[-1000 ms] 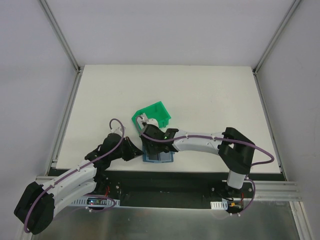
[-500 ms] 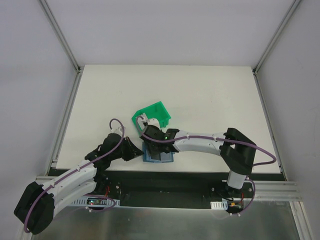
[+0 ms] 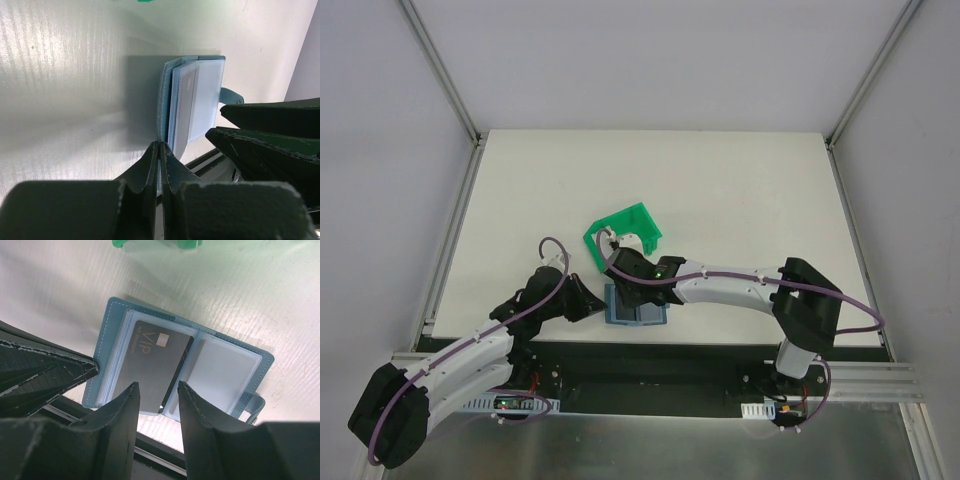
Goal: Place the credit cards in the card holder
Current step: Turn over the card slot in the card holder.
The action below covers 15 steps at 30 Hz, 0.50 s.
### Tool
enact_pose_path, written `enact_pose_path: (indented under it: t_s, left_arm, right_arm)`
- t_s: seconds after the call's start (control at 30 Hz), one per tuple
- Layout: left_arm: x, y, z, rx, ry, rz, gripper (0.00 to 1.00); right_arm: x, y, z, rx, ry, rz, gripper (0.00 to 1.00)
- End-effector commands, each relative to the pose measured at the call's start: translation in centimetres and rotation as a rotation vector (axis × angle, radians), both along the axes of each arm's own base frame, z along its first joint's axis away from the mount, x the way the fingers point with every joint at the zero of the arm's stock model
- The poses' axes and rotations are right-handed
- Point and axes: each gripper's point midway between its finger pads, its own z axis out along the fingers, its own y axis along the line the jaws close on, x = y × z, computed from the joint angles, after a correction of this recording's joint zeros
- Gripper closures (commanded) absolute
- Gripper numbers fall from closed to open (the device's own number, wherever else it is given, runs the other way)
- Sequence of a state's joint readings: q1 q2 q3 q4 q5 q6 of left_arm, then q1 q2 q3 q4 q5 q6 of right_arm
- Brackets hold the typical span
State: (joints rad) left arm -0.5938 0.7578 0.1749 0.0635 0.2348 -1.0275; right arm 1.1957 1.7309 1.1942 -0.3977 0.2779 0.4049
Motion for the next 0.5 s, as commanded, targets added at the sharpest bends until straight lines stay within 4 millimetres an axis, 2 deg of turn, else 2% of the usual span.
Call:
enact_pose_path:
  t_s: [0.0,0.23,0.47]
  left_arm:
    - [0.1,0.0,0.1,0.001,-0.018,-0.016,1.00]
    - [0.2,-0.1,0.2,-0.001,-0.020,-0.015,1.00]
    - [0.1,-0.1,0.3,-0.006,-0.022,-0.017,1.00]
  right_arm:
    - [0.3,-0.1,1.4,0.018,-0.030,-0.002,0.61]
    - [-0.4,2.1,0.9,0.070,0.025,0.037,0.53]
    - [-0.6,2.9,0.0,0.074,0.059,0.049,0.52]
